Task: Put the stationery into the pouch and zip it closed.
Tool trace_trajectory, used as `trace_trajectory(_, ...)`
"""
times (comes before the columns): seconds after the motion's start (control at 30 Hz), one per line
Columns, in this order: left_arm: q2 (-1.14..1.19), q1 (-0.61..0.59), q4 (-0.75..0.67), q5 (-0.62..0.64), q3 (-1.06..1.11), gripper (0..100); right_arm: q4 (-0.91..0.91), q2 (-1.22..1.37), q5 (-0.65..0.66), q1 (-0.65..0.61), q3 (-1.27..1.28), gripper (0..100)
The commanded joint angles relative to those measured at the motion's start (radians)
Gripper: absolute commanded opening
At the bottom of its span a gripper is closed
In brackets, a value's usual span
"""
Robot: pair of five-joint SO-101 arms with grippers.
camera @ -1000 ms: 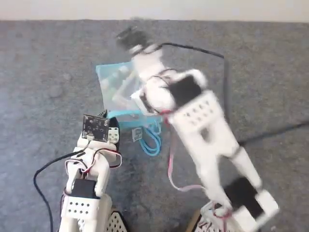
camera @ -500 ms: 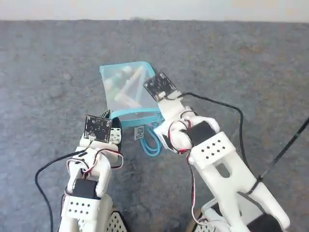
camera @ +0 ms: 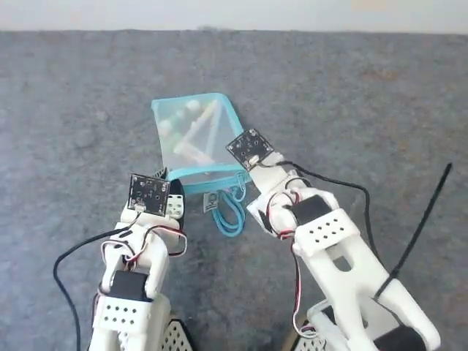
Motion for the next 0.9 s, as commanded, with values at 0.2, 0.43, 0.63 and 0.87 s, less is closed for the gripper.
trace_trajectory(0.2, -0.012, 0.015, 0.023, -0.069, -0.013, 1, -0.255, -0.058, 0.077, 0.004, 0.107, 31.7)
trace_trajectory(0.43, -0.012, 0.015, 0.023, -0.071, -0.013, 1, -0.372, -0.059, 0.292, 0.002, 0.161, 31.7)
trace_trajectory(0.63, -0.012, 0.017, 0.023, -0.071, -0.013, 1, -0.516, -0.059, 0.456, -0.001, 0.161, 31.4)
trace_trajectory(0.87, -0.012, 0.025, 0.021, -0.071, -0.013, 1, -0.522, -0.048, 0.522, -0.051, 0.161, 31.3)
